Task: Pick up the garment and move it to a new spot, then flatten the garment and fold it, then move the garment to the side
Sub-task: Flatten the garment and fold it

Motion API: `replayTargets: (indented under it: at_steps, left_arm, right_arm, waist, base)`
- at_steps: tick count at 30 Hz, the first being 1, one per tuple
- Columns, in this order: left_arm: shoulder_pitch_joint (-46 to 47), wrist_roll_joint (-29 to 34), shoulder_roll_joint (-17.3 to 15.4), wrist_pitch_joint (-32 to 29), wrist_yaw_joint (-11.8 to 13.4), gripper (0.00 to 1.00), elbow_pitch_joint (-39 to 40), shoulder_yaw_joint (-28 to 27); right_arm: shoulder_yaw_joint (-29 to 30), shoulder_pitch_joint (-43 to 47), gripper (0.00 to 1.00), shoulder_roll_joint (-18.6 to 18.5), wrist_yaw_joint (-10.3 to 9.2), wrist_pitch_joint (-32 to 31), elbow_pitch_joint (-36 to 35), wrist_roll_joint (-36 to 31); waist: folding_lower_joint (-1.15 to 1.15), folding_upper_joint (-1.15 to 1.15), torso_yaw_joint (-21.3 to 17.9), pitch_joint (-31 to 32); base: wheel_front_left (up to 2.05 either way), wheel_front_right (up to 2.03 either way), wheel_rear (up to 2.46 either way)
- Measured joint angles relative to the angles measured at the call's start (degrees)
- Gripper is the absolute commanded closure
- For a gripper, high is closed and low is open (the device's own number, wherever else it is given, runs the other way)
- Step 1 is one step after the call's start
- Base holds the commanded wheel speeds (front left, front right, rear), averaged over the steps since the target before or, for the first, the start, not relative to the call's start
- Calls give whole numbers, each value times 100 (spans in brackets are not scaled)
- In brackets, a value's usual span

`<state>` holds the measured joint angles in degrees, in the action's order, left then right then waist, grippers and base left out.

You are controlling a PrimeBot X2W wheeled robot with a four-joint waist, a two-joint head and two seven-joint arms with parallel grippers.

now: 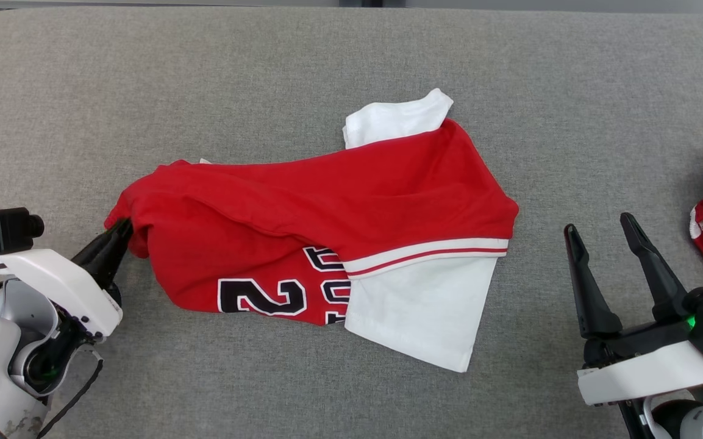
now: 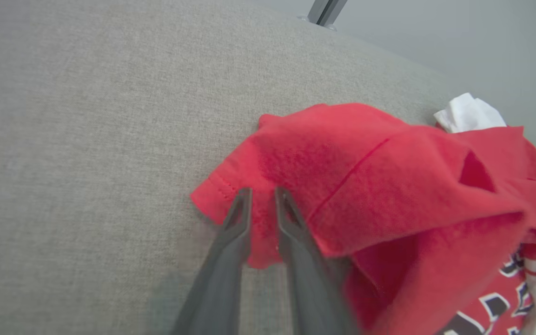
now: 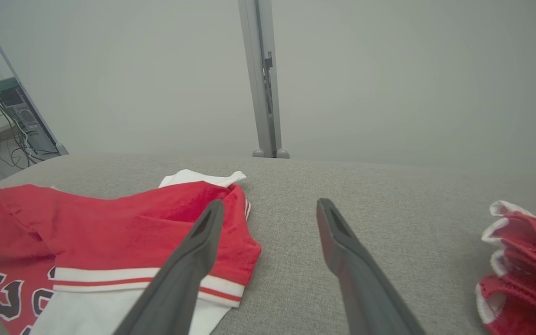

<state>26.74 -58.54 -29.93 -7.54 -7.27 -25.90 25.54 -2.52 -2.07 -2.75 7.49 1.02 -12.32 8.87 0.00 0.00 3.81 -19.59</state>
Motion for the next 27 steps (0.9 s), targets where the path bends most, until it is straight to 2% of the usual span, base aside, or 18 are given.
replayTargets:
  at_steps: [9, 16, 17, 18, 19, 23, 27]
  left_arm:
    - [77, -379, -328, 472, -2, 100, 104, 420]
    - [186, -272, -417, 1291, -5, 100, -92, 223]
    - [198, -259, -394, 1521, 58, 83, -91, 116]
    - [202, -246, -396, 1600, 94, 38, -83, 83]
    - [190, -219, -376, 1752, 179, 0, -64, 36]
    - [115, -31, -304, 2130, 541, 0, 282, -227]
    - [-233, 298, -88, 2229, 982, 0, 845, -566]
  right_arm:
    - [25, 1, 0, -1, 0, 11, 43, 22]
    - [59, -1, 0, -1, 0, 63, 29, 23]
    - [70, -1, 0, -1, 0, 70, 24, 23]
    - [79, -1, 0, 0, 0, 78, 21, 23]
    - [81, -2, 0, -1, 0, 101, 19, 23]
    - [110, -18, 0, -2, 0, 153, 19, 27]
    - [125, -42, 0, 0, 0, 199, 51, 54]
  waist:
    - [0, 0, 8, 32]
    - [0, 0, 58, 123]
    - [0, 0, 74, 142]
    - [0, 0, 87, 163]
    - [0, 0, 98, 185]
    - [0, 0, 134, 294]
    - [0, 0, 150, 437]
  base:
    - [0, 0, 0]
    - [0, 0, 0]
    - [0, 0, 0]
    - [0, 0, 0]
    - [0, 0, 0]
    - [0, 0, 0]
    - [0, 0, 0]
